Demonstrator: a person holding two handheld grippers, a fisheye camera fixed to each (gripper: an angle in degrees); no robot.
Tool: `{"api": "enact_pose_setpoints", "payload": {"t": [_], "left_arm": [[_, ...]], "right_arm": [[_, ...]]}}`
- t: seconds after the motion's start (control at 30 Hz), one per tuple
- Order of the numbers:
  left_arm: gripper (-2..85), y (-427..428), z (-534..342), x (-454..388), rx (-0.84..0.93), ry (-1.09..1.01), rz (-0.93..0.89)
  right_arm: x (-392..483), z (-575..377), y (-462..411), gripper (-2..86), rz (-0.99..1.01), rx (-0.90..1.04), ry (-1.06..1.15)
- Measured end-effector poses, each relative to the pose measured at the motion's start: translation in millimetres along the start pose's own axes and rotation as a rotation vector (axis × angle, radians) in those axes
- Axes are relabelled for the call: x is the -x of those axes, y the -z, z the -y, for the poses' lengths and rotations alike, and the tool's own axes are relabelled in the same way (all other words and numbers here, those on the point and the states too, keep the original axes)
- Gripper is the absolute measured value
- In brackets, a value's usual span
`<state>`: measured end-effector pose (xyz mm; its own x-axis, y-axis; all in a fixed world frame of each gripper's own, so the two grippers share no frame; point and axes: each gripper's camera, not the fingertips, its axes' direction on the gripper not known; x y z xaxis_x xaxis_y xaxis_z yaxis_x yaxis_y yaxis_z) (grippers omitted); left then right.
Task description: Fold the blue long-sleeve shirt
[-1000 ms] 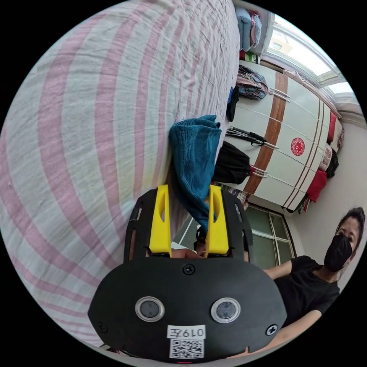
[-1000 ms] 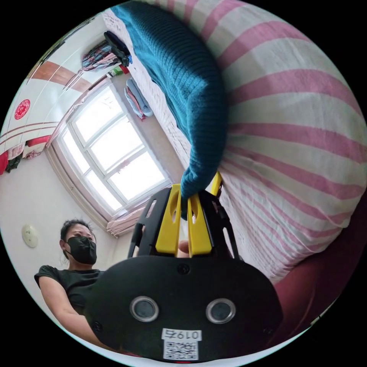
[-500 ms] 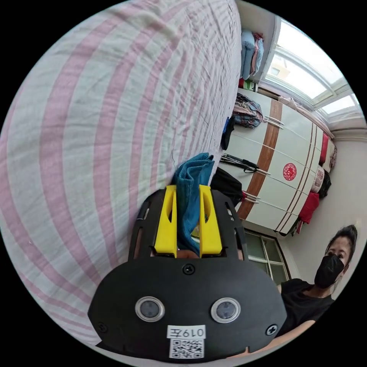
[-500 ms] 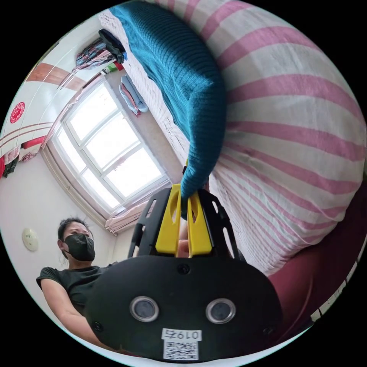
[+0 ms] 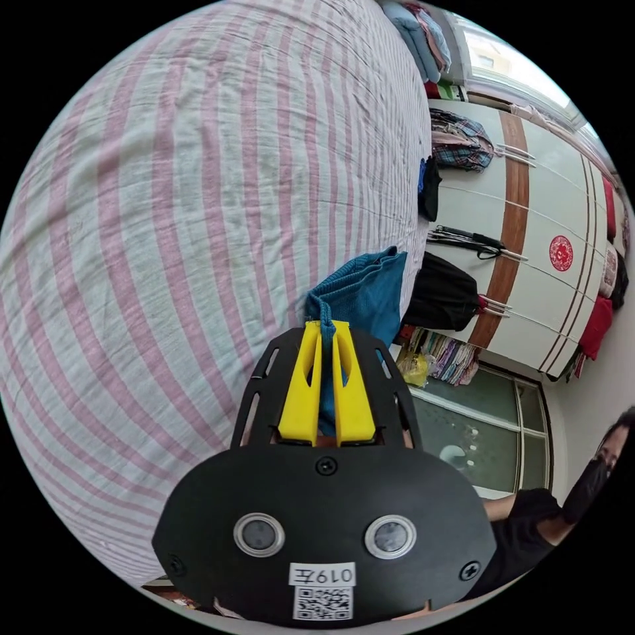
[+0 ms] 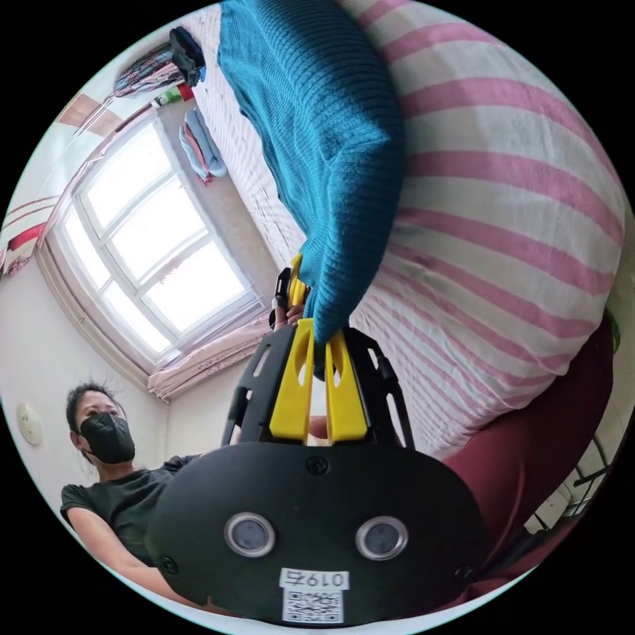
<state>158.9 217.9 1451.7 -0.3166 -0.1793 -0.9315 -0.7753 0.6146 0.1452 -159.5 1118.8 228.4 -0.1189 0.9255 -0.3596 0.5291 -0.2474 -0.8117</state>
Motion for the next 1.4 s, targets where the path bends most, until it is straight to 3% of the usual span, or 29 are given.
{"api": "enact_pose_setpoints", "payload": {"t": [0.33,0.7,1.03,1.2,1.4], "left_arm": [[2.8,-9,5,4,0.075,0.226,-0.059],[3.3,-25,12,-27,0.078,0.219,0.025],[3.1,-43,11,-32,0.07,0.189,-0.044],[3.4,-53,11,-30,0.068,0.169,-0.108],[3.5,-66,12,-32,0.075,0.164,-0.149]], "right_arm": [[-11,12,-8,0.5,-0.071,0.114,-0.032],[-35,12,-22,8.9,-0.255,0.195,0.075],[-61,-13,-17,9.8,-0.186,-0.034,0.203],[-74,-22,-39,10.2,-0.159,-0.01,0.254],[-92,-33,-36,3.6,-0.102,-0.092,0.242]]}}
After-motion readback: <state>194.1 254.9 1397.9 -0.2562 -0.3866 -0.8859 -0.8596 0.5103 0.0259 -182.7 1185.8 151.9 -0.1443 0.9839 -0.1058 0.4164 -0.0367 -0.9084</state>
